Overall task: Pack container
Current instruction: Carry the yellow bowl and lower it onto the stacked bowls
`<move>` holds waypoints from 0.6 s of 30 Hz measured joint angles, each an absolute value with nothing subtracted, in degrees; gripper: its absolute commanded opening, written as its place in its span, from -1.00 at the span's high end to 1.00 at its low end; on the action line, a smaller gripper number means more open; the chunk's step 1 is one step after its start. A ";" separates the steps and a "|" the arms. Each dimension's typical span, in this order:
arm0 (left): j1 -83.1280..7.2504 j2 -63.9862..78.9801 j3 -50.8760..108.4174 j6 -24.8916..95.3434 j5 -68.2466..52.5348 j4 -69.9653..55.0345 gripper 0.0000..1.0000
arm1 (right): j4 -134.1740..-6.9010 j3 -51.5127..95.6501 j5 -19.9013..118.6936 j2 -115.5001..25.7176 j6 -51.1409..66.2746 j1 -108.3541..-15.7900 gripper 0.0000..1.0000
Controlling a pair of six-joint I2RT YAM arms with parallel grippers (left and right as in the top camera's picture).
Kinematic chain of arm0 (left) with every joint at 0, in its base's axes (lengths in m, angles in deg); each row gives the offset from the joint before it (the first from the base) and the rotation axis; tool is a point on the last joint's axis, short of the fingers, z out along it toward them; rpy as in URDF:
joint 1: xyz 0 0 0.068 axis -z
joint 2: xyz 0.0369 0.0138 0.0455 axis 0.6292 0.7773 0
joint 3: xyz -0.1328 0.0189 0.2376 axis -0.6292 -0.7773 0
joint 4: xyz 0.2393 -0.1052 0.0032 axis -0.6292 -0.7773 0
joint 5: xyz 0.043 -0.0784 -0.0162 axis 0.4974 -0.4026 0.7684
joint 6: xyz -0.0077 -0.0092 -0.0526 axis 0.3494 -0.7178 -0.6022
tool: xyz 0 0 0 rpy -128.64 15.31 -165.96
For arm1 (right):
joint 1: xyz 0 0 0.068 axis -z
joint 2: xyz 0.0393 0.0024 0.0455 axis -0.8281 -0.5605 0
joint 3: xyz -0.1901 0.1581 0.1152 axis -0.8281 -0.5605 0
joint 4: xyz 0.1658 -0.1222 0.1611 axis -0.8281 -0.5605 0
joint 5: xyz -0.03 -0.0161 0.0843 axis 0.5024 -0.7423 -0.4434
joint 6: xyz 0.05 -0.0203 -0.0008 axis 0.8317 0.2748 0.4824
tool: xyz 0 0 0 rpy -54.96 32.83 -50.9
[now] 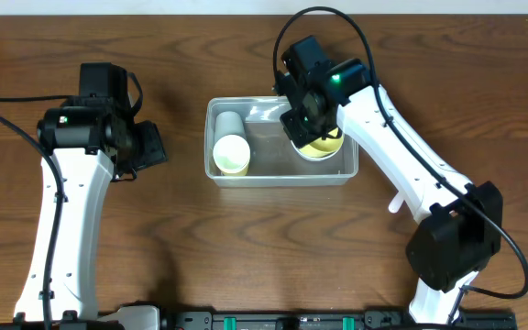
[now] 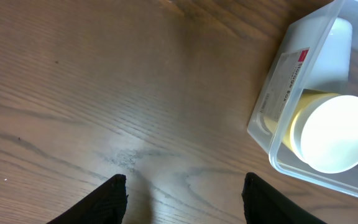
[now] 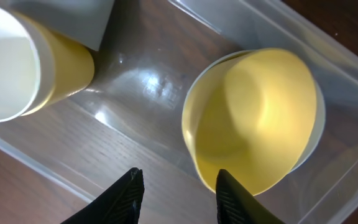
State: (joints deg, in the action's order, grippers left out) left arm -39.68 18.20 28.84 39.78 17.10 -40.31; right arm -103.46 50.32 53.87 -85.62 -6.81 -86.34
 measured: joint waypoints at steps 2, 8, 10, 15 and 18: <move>-39.68 18.20 28.84 39.78 17.10 -40.31 -0.22 | -103.49 50.32 54.67 -85.62 -6.44 -85.91 0.23; -39.68 18.20 28.84 39.78 17.10 -40.31 -0.22 | -103.05 50.32 57.76 -85.62 -3.06 -82.43 0.25; -39.68 18.20 28.84 39.78 17.10 -40.31 -0.21 | -103.53 50.32 57.45 -85.62 -3.10 -80.99 0.23; -39.68 18.20 28.84 39.78 17.10 -40.33 -0.22 | -105.85 50.32 54.04 -85.62 -7.14 -80.71 0.04; -39.68 18.20 28.84 39.78 17.10 -40.33 -0.22 | -105.96 50.32 52.10 -85.62 -9.83 -81.99 0.02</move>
